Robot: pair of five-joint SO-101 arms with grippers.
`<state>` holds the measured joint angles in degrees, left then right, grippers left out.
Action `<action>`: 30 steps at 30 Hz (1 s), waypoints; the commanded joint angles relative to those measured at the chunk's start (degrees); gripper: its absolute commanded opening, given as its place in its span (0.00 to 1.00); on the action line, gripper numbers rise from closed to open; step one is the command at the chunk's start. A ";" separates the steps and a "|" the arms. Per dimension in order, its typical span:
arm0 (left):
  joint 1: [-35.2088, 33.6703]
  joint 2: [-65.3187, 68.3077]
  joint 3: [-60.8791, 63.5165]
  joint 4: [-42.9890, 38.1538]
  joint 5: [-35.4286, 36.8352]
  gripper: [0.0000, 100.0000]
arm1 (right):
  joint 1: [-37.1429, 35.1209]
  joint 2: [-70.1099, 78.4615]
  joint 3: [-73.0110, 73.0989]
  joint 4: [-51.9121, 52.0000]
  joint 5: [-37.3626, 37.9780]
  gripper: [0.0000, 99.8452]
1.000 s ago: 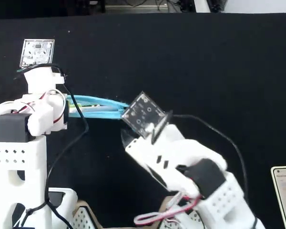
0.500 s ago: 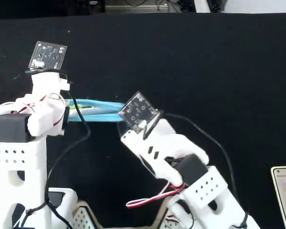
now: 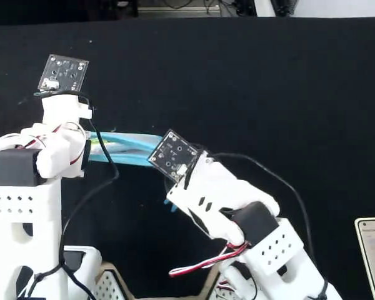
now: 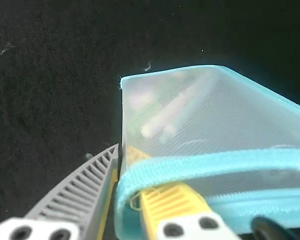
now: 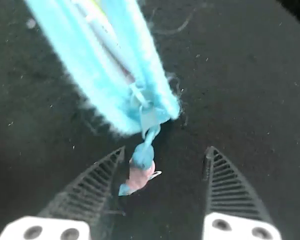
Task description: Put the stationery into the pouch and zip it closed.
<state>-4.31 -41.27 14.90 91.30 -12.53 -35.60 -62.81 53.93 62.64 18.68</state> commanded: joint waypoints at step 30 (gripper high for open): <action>-0.31 0.26 -0.40 0.44 -0.09 0.03 | 0.70 -16.04 0.92 0.35 0.26 0.01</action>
<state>-4.31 -41.27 14.90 91.30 -12.53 -35.43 -76.88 55.16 61.76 18.77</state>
